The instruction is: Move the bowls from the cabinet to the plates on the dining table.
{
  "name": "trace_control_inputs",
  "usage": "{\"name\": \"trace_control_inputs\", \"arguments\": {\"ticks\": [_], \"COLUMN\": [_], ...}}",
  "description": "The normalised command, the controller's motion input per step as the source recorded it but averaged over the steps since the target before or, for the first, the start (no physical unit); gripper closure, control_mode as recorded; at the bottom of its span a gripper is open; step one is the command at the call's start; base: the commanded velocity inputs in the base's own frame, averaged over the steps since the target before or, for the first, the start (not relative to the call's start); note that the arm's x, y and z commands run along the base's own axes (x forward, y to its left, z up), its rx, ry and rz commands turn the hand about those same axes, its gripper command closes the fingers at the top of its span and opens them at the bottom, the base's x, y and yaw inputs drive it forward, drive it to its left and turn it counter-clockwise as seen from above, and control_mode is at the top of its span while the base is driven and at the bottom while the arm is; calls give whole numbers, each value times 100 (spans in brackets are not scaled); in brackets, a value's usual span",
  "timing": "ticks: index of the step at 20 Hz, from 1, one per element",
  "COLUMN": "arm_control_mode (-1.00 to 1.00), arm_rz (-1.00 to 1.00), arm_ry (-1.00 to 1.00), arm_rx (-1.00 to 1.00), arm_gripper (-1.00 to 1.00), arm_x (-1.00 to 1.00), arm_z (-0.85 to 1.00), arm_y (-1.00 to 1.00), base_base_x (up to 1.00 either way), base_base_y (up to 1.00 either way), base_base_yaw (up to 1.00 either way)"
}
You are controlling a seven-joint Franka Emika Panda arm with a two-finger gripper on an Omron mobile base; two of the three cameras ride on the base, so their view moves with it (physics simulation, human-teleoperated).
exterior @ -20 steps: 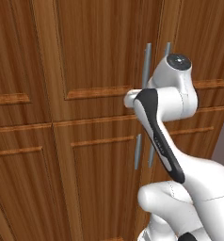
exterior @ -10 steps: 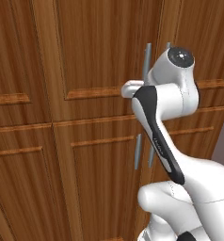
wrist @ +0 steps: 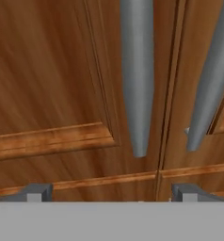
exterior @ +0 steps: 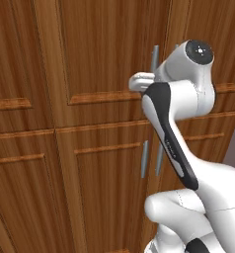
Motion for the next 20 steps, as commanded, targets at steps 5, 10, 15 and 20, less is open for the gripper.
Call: {"name": "trace_control_inputs", "arguments": {"ticks": [5,10,15,20], "arm_control_mode": [-100,-100,-100,-100], "arm_rz": [0,1,0,3], "arm_ry": [-2,0,0,0], "arm_rx": [0,0,0,0], "arm_gripper": [-100,-100,-100,-100], "arm_x": [3,10,20,28], "arm_z": [-5,-7,0,0], "arm_y": [-13,-25,-8,-1], "base_base_x": [0,0,0,0], "base_base_y": [0,0,0,0], "base_base_yaw": [0,0,0,0]}}
